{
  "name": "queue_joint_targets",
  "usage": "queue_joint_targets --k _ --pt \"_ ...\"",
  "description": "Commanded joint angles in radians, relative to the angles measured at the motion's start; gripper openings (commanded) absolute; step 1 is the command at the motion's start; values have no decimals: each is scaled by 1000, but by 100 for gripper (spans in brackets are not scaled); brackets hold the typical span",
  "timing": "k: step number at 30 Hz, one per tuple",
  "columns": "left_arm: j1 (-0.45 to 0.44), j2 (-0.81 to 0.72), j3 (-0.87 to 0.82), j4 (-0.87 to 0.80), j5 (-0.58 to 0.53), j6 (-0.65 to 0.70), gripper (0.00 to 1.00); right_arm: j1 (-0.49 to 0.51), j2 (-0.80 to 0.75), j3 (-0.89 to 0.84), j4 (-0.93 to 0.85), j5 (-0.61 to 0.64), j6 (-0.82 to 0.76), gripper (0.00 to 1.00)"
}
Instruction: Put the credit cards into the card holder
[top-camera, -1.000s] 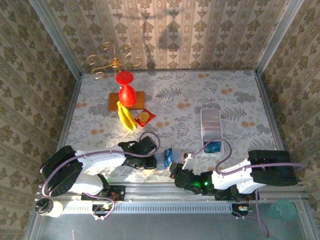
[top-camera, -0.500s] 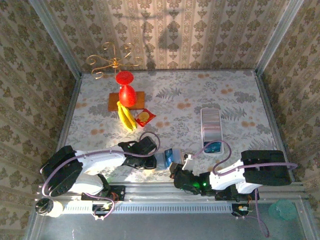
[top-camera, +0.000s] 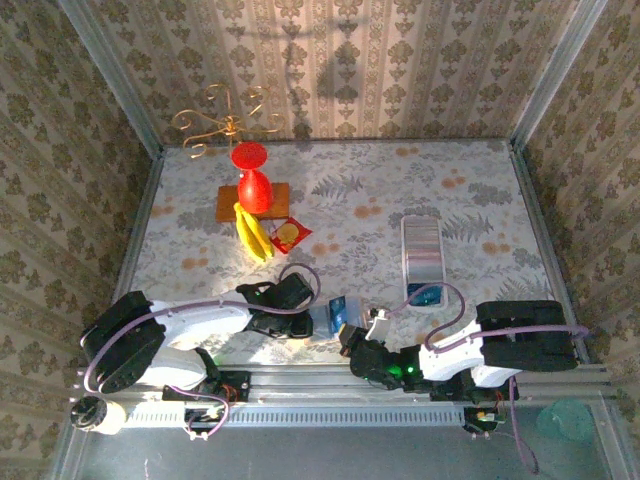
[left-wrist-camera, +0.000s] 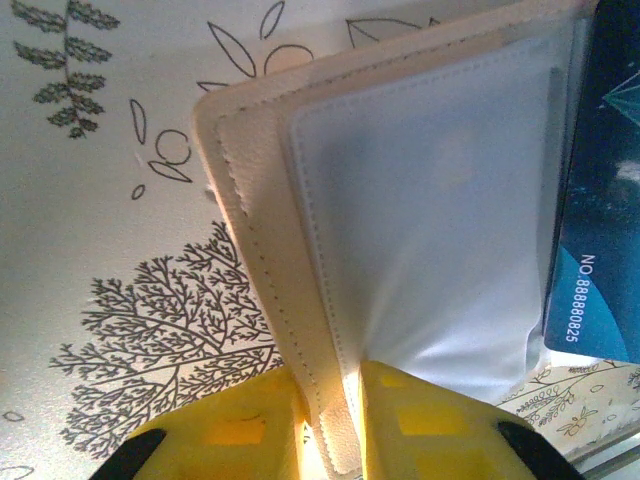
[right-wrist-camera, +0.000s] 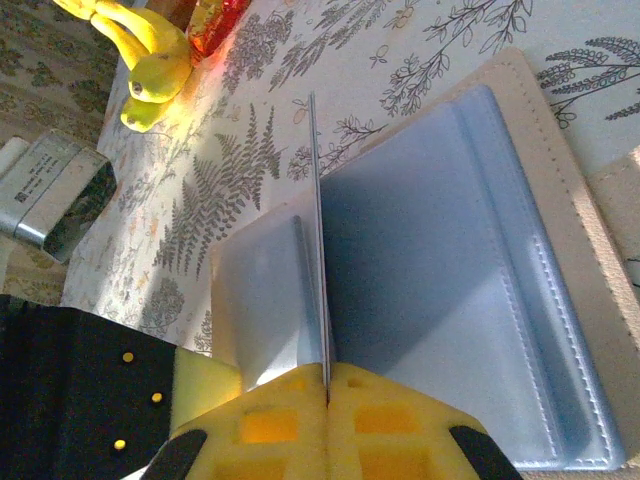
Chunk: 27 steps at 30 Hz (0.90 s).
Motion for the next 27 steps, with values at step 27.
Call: queue_joint_targets --k 27 --pt "-8 44 -35 -52 42 20 18 -17 -130 66 -325 45 13 0"
